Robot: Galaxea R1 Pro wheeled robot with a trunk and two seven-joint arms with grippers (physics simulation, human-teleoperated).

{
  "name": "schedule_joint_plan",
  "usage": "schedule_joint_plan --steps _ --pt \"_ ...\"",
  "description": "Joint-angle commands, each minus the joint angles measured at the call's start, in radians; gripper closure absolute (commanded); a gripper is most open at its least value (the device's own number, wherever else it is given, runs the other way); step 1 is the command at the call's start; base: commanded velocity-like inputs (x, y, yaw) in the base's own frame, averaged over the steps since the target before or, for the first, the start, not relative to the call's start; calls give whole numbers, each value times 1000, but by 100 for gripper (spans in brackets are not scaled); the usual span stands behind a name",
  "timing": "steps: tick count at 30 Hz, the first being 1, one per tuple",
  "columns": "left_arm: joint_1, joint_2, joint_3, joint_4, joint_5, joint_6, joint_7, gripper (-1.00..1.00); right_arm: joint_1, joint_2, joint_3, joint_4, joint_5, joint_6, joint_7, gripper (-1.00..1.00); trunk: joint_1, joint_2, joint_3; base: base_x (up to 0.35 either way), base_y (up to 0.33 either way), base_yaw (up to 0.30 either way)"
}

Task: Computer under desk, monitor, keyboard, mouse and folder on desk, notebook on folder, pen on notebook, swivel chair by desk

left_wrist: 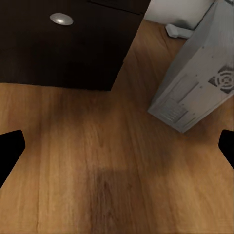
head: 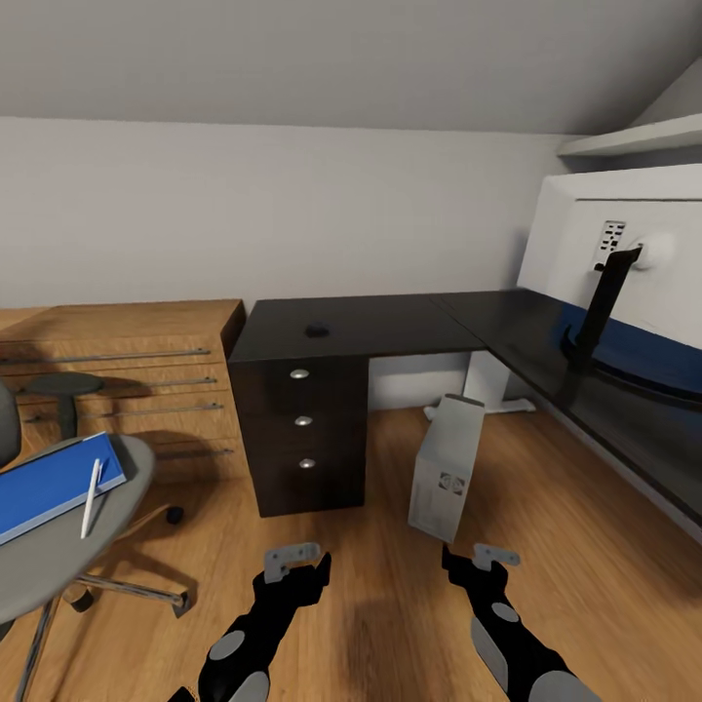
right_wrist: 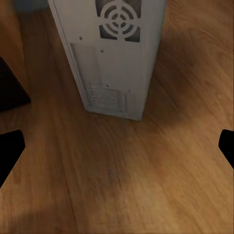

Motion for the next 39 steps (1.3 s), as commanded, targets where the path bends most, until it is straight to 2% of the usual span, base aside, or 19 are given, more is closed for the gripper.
schedule_joint_plan --steps 1,3,5,23,39 --pt "4 1 -3 -12 5 2 27 -100 -1 0 -3 1 -9 -6 2 -100 4 -8 -4 0 0 0" --pt "10 1 -3 -25 5 2 64 -100 -1 -1 -3 1 -9 -7 1 -100 11 -22 -10 0 0 0" --pt "11 2 -3 -28 5 2 74 -100 -1 -1 -3 1 -9 -8 0 -100 19 -36 -17 0 0 0" --pt "12 0 -5 -29 5 2 80 -100 -1 -1 -3 3 -9 -11 1 -100 88 -161 -73 0 0 0" --pt "12 0 -5 -25 6 3 80 -100 -1 -1 -3 2 -9 -11 -1 -100 95 -165 -135 0 0 0"
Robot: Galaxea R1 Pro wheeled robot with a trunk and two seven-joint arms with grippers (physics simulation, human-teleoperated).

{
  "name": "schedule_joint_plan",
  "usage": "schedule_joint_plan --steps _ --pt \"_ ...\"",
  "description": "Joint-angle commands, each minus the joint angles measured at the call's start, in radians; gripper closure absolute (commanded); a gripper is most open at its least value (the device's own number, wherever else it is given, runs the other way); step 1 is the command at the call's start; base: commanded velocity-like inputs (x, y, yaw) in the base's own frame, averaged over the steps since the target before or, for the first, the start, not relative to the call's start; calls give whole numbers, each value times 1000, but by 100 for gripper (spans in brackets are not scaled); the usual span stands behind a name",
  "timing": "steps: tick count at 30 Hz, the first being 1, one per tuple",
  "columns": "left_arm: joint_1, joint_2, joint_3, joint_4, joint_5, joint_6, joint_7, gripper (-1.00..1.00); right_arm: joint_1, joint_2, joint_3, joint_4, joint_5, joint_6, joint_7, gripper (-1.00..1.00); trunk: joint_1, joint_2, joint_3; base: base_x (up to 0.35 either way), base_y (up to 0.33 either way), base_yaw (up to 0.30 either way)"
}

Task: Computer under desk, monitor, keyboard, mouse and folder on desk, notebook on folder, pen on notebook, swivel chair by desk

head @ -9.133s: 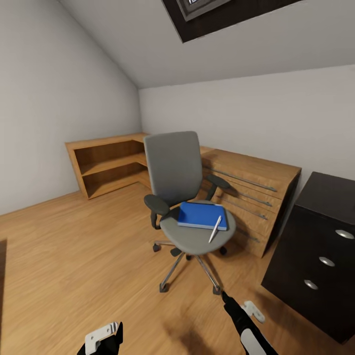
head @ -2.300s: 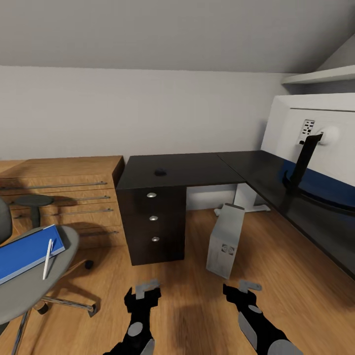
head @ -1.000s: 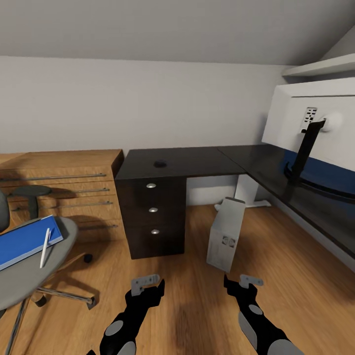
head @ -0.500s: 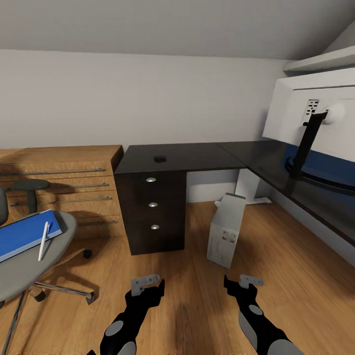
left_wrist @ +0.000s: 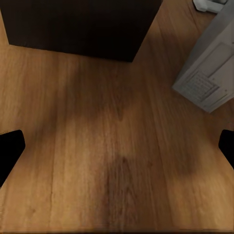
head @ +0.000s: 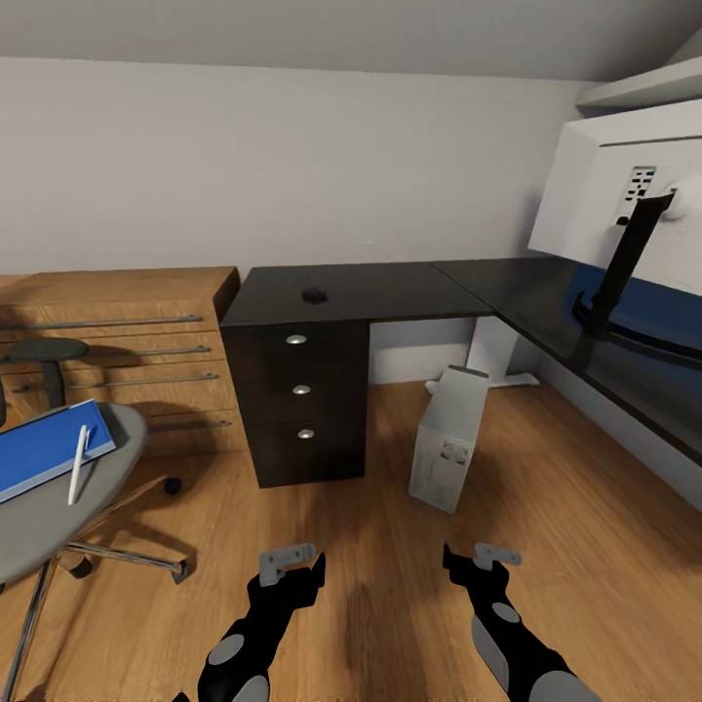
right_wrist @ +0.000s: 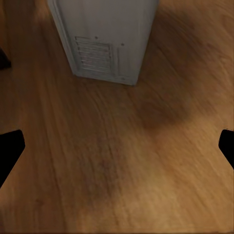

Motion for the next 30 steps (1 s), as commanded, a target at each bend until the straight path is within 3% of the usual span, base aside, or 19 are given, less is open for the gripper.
schedule_joint_plan --steps 1,4,18,30 --pt "-1 1 -2 -2 4 3 7 -100 -1 0 -3 1 -8 -5 2 -100 0 -1 -5 0 0 0" --pt "-1 1 -3 -1 4 3 8 -100 -1 0 -3 0 -8 -5 2 -100 2 -1 -16 0 0 0" --pt "-1 1 -30 9 3 -1 8 -100 -1 0 -3 2 -8 -4 2 -100 2 -1 -16 6 0 0" --pt "-1 -1 -40 25 0 1 8 -100 -1 0 -6 5 -11 -3 -15 -100 2 -1 -16 266 -7 0"
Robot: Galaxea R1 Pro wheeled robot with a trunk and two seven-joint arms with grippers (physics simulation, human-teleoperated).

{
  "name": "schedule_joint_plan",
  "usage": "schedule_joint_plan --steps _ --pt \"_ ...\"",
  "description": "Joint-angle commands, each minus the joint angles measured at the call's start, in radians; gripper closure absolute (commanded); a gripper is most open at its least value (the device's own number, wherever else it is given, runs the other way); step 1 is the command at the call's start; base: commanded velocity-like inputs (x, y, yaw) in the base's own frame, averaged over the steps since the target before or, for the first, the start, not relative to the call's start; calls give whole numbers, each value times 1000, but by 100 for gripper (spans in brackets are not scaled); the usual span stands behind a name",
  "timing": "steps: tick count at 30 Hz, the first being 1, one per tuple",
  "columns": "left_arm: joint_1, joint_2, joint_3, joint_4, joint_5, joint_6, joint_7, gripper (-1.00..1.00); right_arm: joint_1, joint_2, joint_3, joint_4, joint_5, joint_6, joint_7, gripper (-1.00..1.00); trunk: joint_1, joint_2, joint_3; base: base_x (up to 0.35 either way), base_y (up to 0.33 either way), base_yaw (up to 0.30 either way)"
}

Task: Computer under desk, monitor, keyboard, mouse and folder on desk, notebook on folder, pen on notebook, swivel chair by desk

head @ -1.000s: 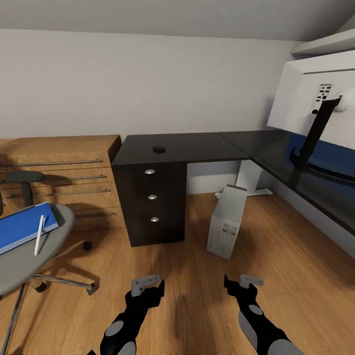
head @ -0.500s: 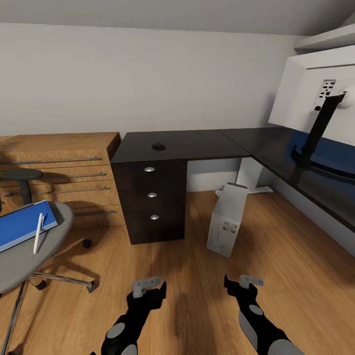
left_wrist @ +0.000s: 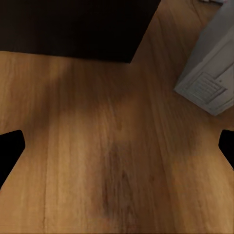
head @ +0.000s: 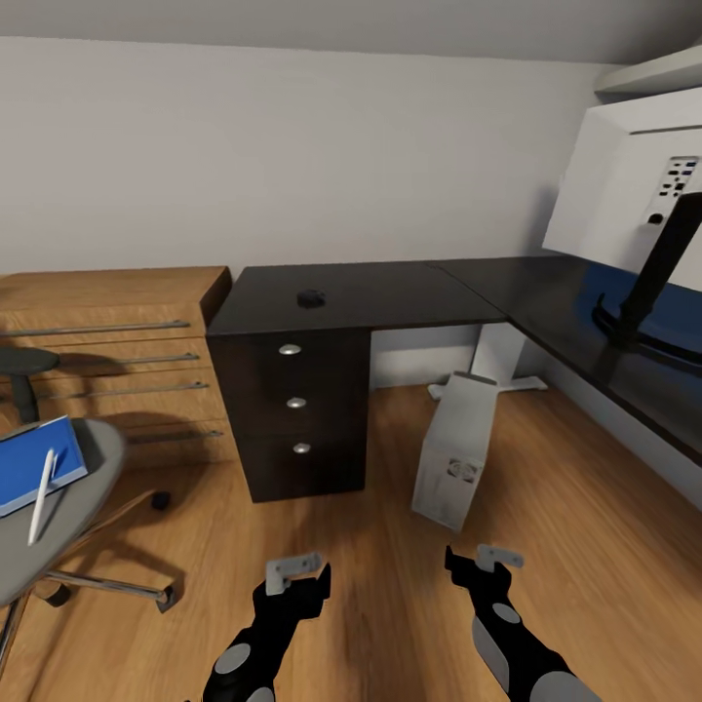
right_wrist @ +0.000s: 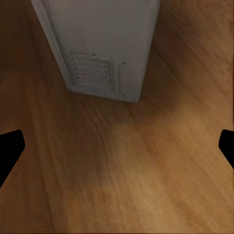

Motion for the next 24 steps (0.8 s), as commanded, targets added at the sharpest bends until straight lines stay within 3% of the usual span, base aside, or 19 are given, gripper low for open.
schedule_joint_plan --steps 1,2,4,8,16,24 --pt "-1 1 -3 -2 4 3 7 -100 -1 1 -3 1 -9 -5 -7 -100 0 0 -1 320 -59 0" --pt "-1 1 -9 -2 4 3 7 -100 -1 1 -3 1 -10 -5 -29 -100 0 0 -1 320 -55 0" --pt "-1 2 -59 -2 1 1 5 -100 -1 1 -3 2 -11 -4 -70 -100 0 0 -1 320 -29 0" --pt "-1 4 -112 -4 0 -2 4 -100 -1 1 -4 3 -10 -4 -94 -100 0 0 -1 320 -11 0" --pt "-1 26 -131 -22 0 -4 2 -100 -1 1 -5 5 -9 1 -102 -100 0 0 -1 263 -2 0" --pt "-1 42 -134 -42 4 -24 2 -100 -2 1 -4 39 -8 52 -103 -100 0 0 -1 53 0 0"
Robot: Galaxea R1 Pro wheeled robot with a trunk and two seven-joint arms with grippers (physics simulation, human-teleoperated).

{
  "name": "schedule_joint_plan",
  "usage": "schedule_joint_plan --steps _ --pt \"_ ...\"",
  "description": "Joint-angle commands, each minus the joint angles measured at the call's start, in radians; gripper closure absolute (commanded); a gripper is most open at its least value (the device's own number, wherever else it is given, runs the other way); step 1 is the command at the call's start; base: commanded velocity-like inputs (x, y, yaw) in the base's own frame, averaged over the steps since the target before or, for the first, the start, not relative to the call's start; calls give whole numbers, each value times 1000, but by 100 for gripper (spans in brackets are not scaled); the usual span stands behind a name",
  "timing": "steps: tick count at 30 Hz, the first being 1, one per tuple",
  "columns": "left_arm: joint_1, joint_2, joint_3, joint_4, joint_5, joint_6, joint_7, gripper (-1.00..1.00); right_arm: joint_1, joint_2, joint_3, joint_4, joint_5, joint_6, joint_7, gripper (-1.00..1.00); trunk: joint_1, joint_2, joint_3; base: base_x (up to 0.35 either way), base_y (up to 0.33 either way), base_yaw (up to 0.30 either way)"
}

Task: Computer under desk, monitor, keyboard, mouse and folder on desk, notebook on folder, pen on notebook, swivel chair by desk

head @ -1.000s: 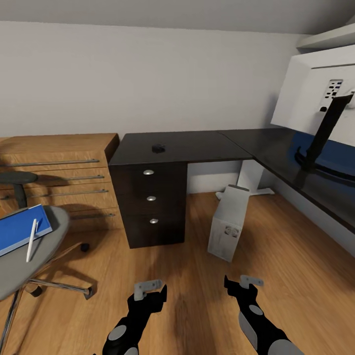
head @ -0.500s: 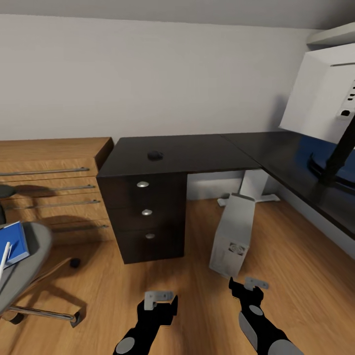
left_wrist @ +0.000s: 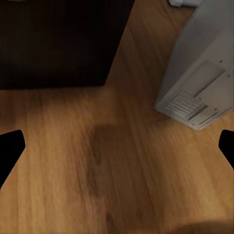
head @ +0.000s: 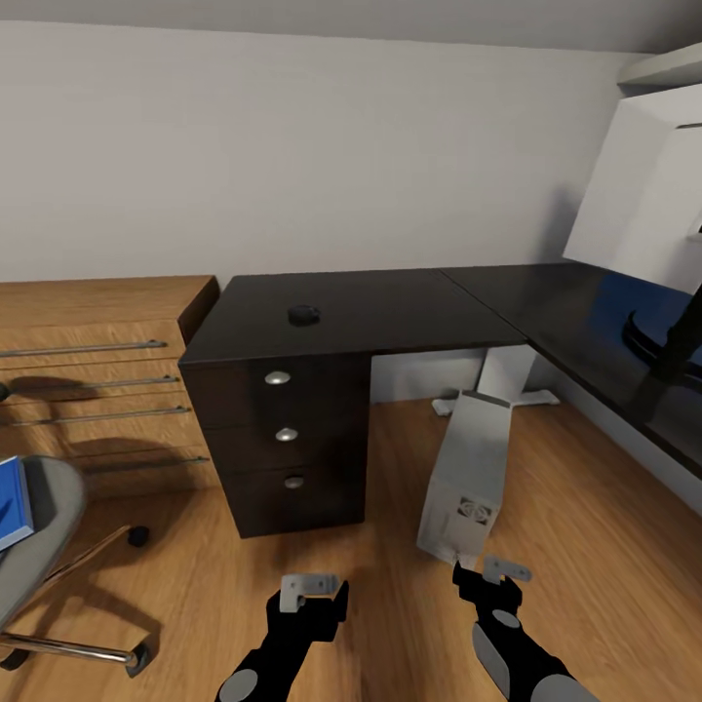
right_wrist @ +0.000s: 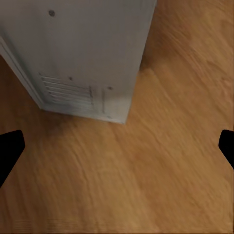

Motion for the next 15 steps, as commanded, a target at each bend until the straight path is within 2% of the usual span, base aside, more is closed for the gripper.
schedule_joint_plan --steps 1,10,15 --pt "-1 1 -2 -2 4 2 7 -100 -1 1 -3 3 -10 -1 2 -100 0 0 -1 71 0 0" --pt "-1 1 -4 -3 4 0 7 -100 -1 -9 -3 12 -13 20 0 -100 0 0 -1 216 -41 0" --pt "-1 1 -4 -3 5 0 7 -100 -1 -12 -3 11 -15 21 -11 -100 0 0 -1 78 -35 0"
